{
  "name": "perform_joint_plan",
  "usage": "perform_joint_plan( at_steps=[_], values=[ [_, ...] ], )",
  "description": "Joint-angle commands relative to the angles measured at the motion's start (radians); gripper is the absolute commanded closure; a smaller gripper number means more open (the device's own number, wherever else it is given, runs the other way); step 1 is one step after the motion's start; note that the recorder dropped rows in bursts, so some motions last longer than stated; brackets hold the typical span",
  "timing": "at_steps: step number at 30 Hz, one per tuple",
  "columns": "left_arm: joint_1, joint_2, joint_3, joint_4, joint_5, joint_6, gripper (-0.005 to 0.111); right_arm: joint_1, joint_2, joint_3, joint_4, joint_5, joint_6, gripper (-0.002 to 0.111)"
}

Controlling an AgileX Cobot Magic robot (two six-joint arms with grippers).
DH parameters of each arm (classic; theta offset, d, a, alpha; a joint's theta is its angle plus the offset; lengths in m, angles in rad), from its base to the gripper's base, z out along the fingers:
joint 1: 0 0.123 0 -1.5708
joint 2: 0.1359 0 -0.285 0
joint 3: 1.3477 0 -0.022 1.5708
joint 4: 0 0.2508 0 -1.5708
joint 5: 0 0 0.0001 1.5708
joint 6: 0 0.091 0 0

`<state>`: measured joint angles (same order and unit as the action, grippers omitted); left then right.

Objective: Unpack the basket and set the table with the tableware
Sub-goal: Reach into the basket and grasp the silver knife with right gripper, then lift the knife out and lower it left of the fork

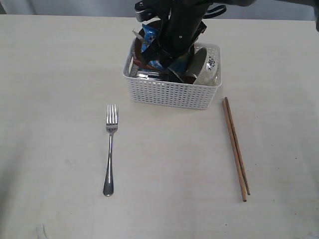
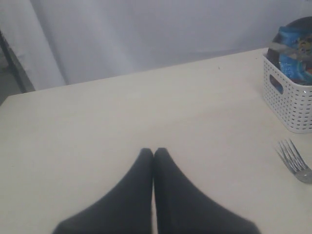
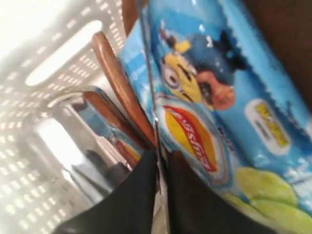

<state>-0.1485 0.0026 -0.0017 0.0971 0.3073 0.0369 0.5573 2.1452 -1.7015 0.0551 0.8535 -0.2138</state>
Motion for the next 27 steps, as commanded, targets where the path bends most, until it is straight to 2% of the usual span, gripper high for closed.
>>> perform_joint_plan(
  at_steps=[1,6,14,21,27],
  values=[
    [0.005,-0.003,0.002,0.004,-0.008,-0.003,0.107,0.004,-0.06,0.004,0.019,0.011,0.002,0.109],
    [0.005,-0.003,0.002,0.004,-0.008,-0.003,0.107,0.004,-0.107,0.004,0.04,0.015,-0.006,0.109],
    [0.005,-0.003,0.002,0.004,-0.008,-0.003,0.107,0.006,-0.212,0.004,0.175,-0.024,-0.059,0.109],
    [0.005,-0.003,0.002,0.004,-0.008,-0.003,0.107,0.006,-0.276,0.004,0.188,-0.05,-0.041,0.109],
    [0.005,-0.003,0.002,0.004,-0.008,-0.003,0.107,0.006,-0.32,0.004,0.349,-0.025,-0.057,0.109]
  ],
)
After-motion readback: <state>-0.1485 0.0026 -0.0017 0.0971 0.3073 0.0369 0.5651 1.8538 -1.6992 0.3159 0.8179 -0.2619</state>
